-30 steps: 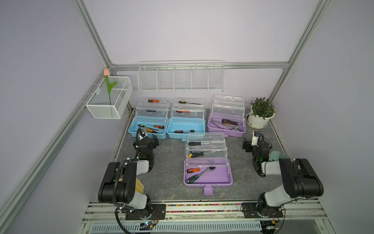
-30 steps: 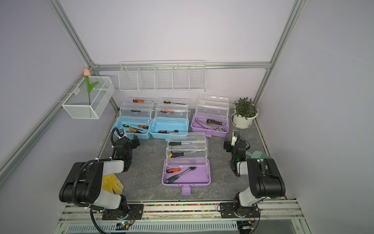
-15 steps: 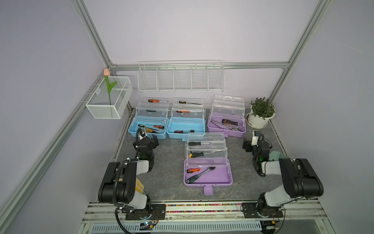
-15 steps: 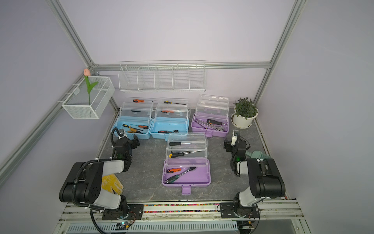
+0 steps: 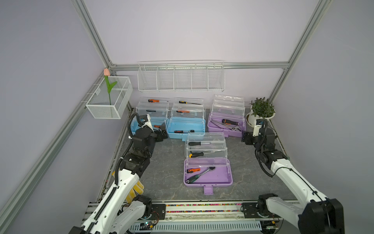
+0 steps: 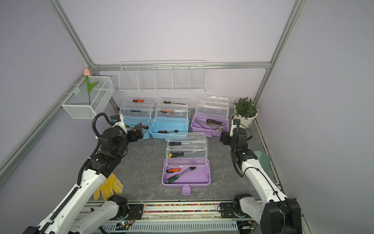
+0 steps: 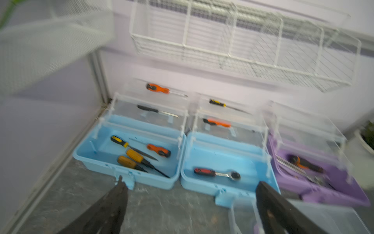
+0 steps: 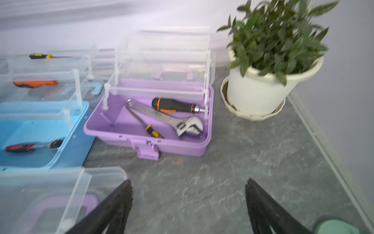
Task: Close toolboxes
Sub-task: Adjust the toolbox at the center of the board.
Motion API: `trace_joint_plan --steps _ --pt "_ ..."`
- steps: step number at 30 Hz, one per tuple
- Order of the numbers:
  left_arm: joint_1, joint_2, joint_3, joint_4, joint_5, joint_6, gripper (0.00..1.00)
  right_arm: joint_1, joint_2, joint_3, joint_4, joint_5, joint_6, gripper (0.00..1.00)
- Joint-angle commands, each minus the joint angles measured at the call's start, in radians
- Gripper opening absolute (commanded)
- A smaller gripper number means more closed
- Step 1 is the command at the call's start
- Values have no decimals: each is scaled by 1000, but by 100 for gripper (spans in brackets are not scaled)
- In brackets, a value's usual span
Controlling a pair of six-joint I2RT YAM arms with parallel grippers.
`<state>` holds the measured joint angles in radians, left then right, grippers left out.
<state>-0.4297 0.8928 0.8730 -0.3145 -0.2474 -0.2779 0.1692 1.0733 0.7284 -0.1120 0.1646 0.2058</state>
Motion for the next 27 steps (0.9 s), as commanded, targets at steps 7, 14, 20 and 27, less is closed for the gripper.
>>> trace_joint_plan --steps 7,14,20,27 --pt "-219 -100 -187 -240 371 -266 97 127 51 123 -465 -385 126 89" --pt "-408 -48 -365 -22 364 -392 95 210 201 237 -431 -480 126 88" --pt "-422 -9 -439 118 376 -424 93 247 322 325 -437 -465 129 88" --pt "-424 59 -486 287 455 -462 83 290 434 418 -489 -390 96 89"
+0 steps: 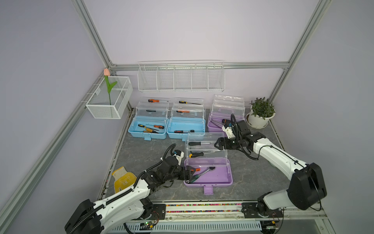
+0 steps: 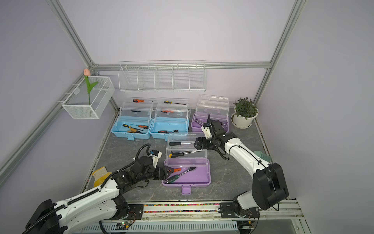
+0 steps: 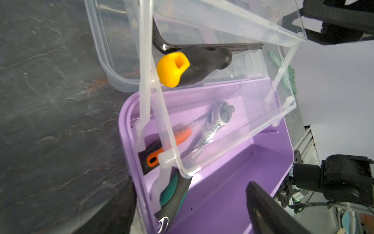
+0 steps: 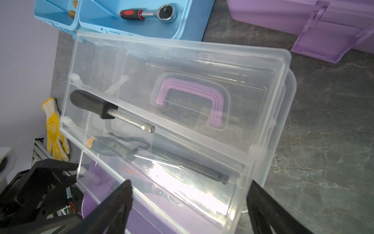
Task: Close toolboxes
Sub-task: Adjust the toolbox at the center of the board.
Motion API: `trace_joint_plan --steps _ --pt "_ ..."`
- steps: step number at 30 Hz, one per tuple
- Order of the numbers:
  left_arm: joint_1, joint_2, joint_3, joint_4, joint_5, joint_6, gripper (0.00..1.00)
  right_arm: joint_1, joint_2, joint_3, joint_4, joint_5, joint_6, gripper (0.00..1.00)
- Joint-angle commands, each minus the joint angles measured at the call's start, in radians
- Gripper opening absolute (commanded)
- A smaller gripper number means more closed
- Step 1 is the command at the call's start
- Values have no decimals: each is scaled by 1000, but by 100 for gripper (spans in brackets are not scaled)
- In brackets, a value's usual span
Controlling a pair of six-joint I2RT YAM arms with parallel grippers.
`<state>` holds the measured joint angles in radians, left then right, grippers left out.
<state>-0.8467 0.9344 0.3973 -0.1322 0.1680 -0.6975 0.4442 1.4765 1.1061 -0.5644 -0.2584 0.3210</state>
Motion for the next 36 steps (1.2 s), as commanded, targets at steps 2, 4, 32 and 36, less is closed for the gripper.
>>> trace_joint_plan --steps 2,4,32,36 --pt "-13 29 -17 107 41 -47 82 32 63 81 -65 47 -39 88" --pt "-34 34 -30 126 56 -64 81 53 92 118 -88 54 -59 88" --pt "-357 213 70 280 -129 -187 88 231 414 529 -244 -205 -211 88" --pt "-368 183 95 203 -152 -173 89 206 333 516 -255 24 -137 88"
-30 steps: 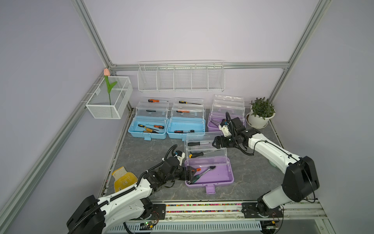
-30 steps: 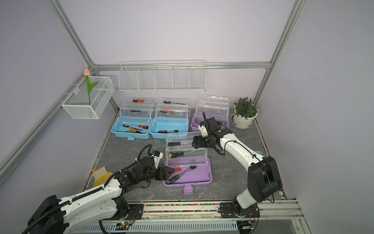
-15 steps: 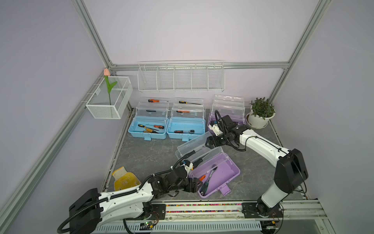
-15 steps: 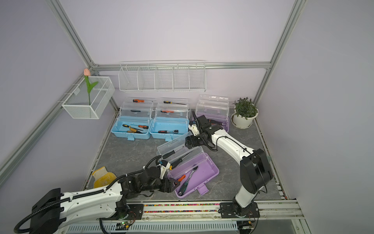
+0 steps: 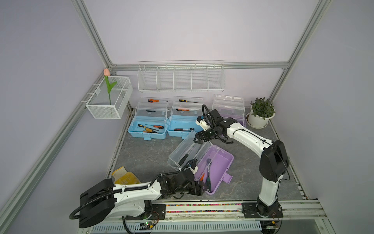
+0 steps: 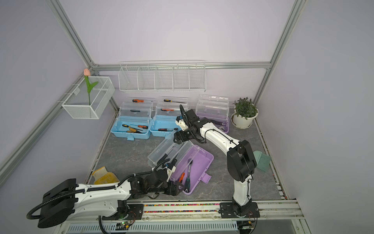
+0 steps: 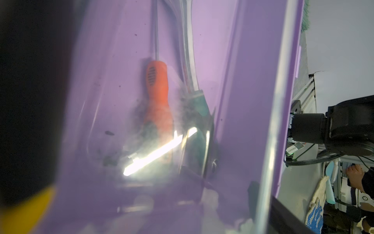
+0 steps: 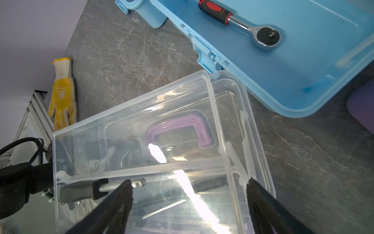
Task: Close toolboxes
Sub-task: Adjust the toolbox at the center of the board.
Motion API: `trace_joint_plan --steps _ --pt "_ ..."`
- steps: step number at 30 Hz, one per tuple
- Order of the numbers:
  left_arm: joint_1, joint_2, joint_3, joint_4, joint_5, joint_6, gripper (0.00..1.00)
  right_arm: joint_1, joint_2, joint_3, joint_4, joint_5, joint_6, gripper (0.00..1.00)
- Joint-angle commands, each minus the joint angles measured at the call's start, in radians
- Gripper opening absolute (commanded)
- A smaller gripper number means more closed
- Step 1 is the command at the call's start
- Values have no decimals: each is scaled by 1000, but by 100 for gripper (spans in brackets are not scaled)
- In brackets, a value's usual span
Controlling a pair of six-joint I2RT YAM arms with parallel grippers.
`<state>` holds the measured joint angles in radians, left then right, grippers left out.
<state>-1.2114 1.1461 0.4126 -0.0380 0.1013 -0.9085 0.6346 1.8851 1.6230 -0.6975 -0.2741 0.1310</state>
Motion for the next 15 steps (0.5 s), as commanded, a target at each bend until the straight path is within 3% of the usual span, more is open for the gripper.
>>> trace_joint_plan --steps 1,4,15 --pt "-9 -47 94 66 -100 46 90 7 -104 -12 -142 105 69 88" --pt "-28 -109 145 -91 -162 81 92 -17 -214 -97 -153 220 103 88" --pt "-42 -327 232 -375 -217 165 97 -100 -607 -467 -239 399 237 90"
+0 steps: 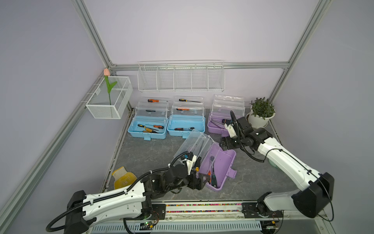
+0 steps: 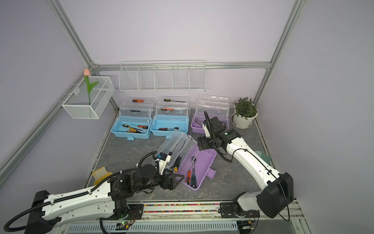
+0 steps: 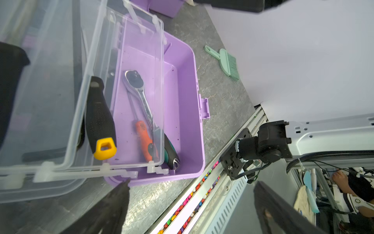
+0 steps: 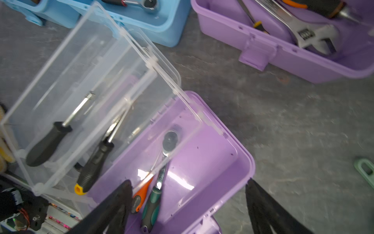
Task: Close toolboxes
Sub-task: Adjust the toolbox at the center of the board.
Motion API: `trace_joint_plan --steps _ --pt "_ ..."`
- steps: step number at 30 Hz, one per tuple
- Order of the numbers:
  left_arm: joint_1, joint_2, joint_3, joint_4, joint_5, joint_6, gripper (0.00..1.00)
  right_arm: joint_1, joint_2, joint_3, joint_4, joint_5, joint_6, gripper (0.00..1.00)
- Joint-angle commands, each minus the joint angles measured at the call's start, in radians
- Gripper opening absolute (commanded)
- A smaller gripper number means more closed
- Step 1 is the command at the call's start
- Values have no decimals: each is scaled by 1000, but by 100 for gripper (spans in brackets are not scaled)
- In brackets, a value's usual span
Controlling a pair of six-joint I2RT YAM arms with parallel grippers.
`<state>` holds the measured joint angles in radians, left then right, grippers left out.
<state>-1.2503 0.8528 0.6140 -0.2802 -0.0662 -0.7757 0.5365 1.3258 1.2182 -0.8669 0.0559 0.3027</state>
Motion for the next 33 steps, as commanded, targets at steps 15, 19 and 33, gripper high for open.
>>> trace_joint_plan --steps 15,19,33 --pt "398 -234 207 -485 -158 219 100 23 -35 -312 49 16 190 93" --pt "555 -125 199 -430 -34 256 100 25 -5 -316 86 -1 197 77" --pt "736 -29 94 -319 40 218 100 22 78 -315 115 -4 162 46"
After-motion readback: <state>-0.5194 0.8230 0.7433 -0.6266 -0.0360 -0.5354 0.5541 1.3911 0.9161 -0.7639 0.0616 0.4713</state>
